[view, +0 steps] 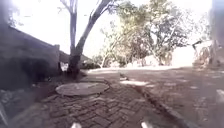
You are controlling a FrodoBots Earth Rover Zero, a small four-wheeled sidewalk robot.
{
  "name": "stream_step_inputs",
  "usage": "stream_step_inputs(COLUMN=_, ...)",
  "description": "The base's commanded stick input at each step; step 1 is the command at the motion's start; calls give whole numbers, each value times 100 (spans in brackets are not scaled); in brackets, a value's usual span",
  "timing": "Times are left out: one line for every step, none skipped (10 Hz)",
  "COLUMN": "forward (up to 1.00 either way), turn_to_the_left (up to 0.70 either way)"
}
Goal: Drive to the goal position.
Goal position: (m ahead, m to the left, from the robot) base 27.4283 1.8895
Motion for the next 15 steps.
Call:
stream_step_inputs(forward=70, turn_to_the_left=0)
stream_step_inputs(forward=70, turn_to_the_left=0)
stream_step_inputs(forward=70, turn_to_the_left=0)
stream_step_inputs(forward=70, turn_to_the_left=0)
stream_step_inputs(forward=70, turn_to_the_left=0)
stream_step_inputs(forward=70, turn_to_the_left=0)
stream_step_inputs(forward=70, turn_to_the_left=0)
stream_step_inputs(forward=70, turn_to_the_left=0)
stream_step_inputs(forward=70, turn_to_the_left=0)
stream_step_inputs(forward=70, turn_to_the_left=0)
stream_step_inputs(forward=70, turn_to_the_left=0)
stream_step_inputs(forward=70, turn_to_the_left=0)
stream_step_inputs(forward=70, turn_to_the_left=0)
stream_step_inputs(forward=70, turn_to_the_left=0)
stream_step_inputs(forward=70, turn_to_the_left=0)
